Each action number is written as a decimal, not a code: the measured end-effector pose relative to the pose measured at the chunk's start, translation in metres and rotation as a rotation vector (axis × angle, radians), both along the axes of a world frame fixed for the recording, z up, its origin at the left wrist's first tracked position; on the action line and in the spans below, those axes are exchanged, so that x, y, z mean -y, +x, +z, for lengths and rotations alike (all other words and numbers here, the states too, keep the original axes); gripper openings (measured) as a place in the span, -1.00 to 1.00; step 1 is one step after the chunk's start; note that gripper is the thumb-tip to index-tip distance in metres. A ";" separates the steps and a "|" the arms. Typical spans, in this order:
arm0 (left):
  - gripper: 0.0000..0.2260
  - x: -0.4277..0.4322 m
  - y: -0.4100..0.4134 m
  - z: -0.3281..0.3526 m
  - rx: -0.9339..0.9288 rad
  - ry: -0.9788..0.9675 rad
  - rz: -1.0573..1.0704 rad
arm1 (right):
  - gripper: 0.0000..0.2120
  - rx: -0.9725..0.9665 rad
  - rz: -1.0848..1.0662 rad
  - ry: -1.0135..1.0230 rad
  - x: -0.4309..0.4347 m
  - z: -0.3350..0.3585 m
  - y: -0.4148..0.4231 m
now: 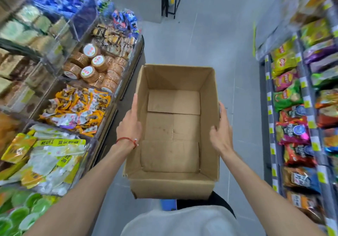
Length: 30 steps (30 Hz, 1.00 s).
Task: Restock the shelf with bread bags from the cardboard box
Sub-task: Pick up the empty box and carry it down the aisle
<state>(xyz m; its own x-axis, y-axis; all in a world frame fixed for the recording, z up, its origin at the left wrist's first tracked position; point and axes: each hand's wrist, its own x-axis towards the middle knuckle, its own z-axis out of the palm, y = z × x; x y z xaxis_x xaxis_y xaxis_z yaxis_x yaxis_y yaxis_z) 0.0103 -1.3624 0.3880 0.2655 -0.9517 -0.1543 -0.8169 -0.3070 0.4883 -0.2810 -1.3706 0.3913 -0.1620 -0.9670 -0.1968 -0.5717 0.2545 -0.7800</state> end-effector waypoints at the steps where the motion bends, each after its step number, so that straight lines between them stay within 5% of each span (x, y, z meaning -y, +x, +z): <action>1: -0.06 0.024 0.001 -0.003 0.007 0.002 -0.003 | -0.10 0.006 -0.007 0.001 0.022 -0.004 0.002; 30: -0.08 0.719 0.084 0.000 0.041 0.081 -0.015 | -0.06 -0.047 -0.035 0.077 0.713 -0.008 0.089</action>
